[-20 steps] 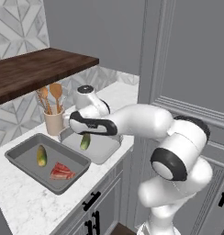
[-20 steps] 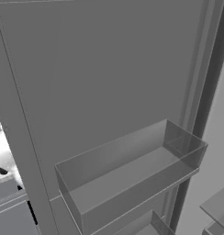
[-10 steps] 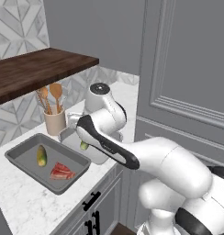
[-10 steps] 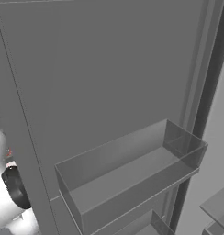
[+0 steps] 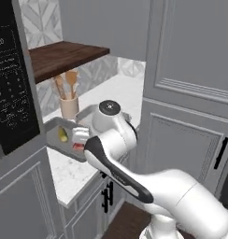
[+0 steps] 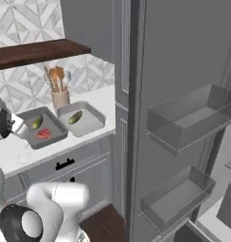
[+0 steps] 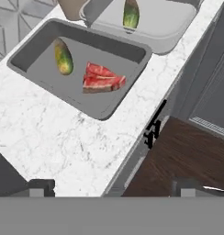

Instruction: Place one cucumber and one steak in each tupperware on the nearby counter, to pack two identical lunches.

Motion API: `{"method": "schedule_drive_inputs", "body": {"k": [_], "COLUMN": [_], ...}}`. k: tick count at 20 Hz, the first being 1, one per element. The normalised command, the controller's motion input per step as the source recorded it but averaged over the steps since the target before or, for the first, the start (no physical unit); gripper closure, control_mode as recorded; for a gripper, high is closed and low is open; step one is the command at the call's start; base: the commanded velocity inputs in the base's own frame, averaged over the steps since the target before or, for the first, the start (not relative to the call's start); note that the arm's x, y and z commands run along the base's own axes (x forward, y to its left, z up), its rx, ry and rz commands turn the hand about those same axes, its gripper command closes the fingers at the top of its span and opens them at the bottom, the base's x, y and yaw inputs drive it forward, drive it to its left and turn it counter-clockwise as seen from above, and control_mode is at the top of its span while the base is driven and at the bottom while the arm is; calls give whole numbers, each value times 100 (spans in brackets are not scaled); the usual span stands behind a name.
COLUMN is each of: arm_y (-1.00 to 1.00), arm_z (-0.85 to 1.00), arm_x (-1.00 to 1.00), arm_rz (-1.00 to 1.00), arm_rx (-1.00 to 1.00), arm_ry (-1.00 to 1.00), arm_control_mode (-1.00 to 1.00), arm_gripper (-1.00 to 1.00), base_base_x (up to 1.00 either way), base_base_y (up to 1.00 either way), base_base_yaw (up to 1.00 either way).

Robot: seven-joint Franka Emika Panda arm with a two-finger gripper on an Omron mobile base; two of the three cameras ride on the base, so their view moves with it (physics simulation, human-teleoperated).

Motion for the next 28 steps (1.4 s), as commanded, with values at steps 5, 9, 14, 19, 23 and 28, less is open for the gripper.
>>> {"method": "schedule_drive_inputs", "body": {"k": [5, 9, 14, 19, 23, 28], "arm_y": [0, 0, 0, 0, 0, 0], "arm_z": [0, 0, 0, 0, 0, 0], "arm_x": [0, 0, 0, 0, 0, 0], "arm_rz": [0, 0, 0, 0, 0, 0], "arm_rx": [0, 0, 0, 0, 0, 0], "arm_ry": [0, 0, 0, 0, 0, 0], "arm_control_mode": [100, 100, 100, 100, 100, 100], "arm_gripper": [-100, -100, -100, -100, -100, -100], "base_base_x": [-89, -63, -49, -28, 13, 12], "base_base_y": [41, 19, 2, -23, -98, -100], "base_base_yaw": [-80, -93, -90, -86, -50, -8]}}
